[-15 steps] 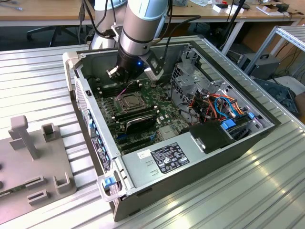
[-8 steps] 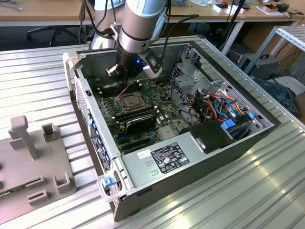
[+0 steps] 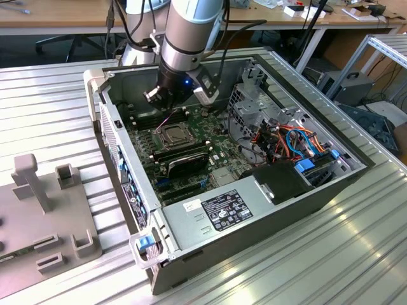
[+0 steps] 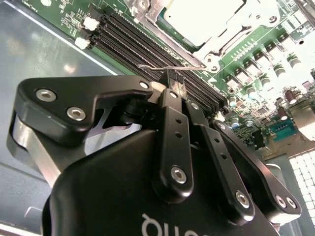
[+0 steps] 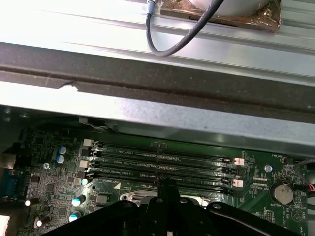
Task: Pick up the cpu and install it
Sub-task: 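Install the first cpu locking lever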
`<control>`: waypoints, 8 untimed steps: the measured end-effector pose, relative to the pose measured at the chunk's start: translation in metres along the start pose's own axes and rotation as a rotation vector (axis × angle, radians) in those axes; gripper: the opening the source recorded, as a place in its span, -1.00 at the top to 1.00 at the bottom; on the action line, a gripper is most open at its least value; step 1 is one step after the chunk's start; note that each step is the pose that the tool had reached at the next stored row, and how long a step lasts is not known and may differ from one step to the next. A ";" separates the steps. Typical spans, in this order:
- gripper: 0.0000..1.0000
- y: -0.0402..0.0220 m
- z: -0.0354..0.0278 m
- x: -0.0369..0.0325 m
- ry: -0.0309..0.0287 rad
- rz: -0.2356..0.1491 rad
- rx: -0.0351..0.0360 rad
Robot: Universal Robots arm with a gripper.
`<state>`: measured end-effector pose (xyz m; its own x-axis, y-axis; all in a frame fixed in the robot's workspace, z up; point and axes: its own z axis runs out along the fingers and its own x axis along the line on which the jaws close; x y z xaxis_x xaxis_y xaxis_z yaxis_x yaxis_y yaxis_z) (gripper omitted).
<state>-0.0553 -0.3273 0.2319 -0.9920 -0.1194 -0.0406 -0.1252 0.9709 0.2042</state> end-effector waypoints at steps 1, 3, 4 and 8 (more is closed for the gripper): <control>0.79 -0.0002 0.0004 0.0000 -0.0002 0.000 -0.0001; 0.79 -0.0004 0.0016 -0.0001 -0.0003 0.000 -0.0002; 0.79 -0.0007 0.0026 -0.0001 -0.0001 0.000 -0.0001; 0.79 -0.0015 0.0054 -0.0017 -0.0001 0.000 -0.0001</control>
<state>-0.0534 -0.3274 0.2264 -0.9920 -0.1191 -0.0407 -0.1250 0.9709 0.2043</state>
